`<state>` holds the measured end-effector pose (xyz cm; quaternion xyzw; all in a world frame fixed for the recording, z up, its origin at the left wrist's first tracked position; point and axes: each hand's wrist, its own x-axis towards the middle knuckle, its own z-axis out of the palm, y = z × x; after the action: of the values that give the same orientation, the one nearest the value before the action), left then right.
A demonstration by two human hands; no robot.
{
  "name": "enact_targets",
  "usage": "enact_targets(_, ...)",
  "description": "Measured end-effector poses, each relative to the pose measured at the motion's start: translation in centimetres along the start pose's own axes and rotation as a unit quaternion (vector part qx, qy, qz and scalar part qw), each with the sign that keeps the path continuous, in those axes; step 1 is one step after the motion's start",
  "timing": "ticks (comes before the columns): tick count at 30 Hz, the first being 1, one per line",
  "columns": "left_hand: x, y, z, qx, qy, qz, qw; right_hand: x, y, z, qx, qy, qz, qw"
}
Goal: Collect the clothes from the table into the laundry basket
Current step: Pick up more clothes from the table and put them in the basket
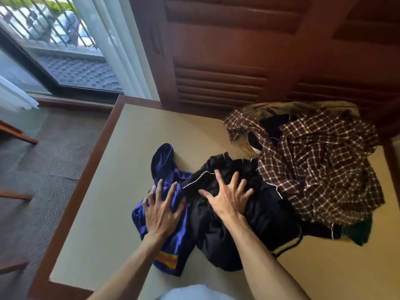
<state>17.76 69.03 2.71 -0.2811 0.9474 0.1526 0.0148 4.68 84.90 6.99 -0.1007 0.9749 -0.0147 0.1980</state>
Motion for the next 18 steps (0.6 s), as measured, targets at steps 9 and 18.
enact_targets(9, 3.5, 1.4, -2.0, -0.141, -0.017, -0.054, 0.988, 2.8, -0.2, 1.1, 0.007, 0.167, -0.038, 0.985)
enact_targets(18, 0.3, 2.1, -8.1, -0.211, 0.082, -0.091, 0.97, -2.2, 3.0, 0.7, 0.081, 0.124, -0.051, 0.988)
